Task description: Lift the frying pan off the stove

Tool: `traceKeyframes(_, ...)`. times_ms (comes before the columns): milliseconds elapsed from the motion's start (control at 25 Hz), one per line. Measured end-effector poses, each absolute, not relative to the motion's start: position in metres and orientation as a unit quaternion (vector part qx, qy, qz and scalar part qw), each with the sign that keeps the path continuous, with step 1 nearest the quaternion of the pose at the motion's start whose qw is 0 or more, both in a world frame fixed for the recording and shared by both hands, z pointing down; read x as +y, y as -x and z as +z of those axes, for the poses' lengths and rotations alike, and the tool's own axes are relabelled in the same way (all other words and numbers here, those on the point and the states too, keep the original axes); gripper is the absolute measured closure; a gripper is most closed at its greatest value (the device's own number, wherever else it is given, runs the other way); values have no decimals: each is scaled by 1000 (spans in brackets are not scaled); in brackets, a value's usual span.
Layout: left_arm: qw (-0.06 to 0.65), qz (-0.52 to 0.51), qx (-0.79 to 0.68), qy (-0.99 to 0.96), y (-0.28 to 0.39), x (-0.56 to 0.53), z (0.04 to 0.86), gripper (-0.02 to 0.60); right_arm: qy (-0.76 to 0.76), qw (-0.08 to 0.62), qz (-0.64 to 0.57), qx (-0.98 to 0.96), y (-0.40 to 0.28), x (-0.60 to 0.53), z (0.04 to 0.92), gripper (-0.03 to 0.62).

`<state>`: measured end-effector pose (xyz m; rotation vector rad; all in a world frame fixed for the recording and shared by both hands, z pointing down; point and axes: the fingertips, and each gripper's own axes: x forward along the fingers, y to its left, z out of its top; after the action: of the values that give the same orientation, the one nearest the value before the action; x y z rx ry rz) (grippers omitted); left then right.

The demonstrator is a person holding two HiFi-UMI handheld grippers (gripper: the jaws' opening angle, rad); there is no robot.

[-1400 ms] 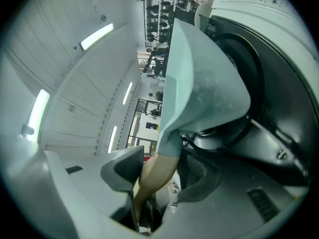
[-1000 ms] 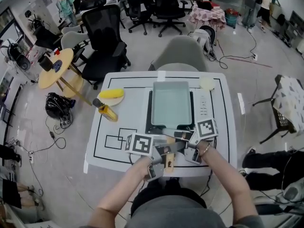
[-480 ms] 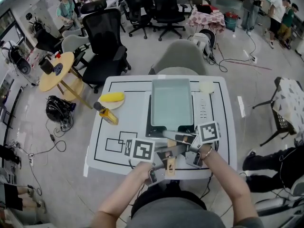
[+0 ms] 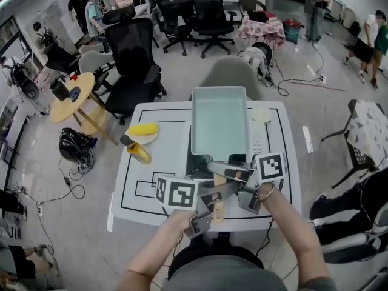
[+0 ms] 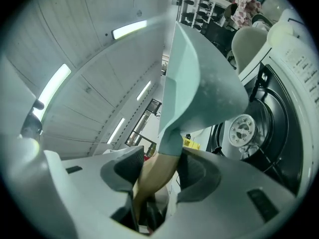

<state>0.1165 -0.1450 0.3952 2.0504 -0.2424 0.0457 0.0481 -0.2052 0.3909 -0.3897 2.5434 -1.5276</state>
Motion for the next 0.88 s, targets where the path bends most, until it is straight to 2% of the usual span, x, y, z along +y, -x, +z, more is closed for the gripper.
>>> traceKeyframes(880, 453, 15, -91, -887, -112, -141, 362, 500, 140, 83, -442, 882, -45, -201, 345, 396)
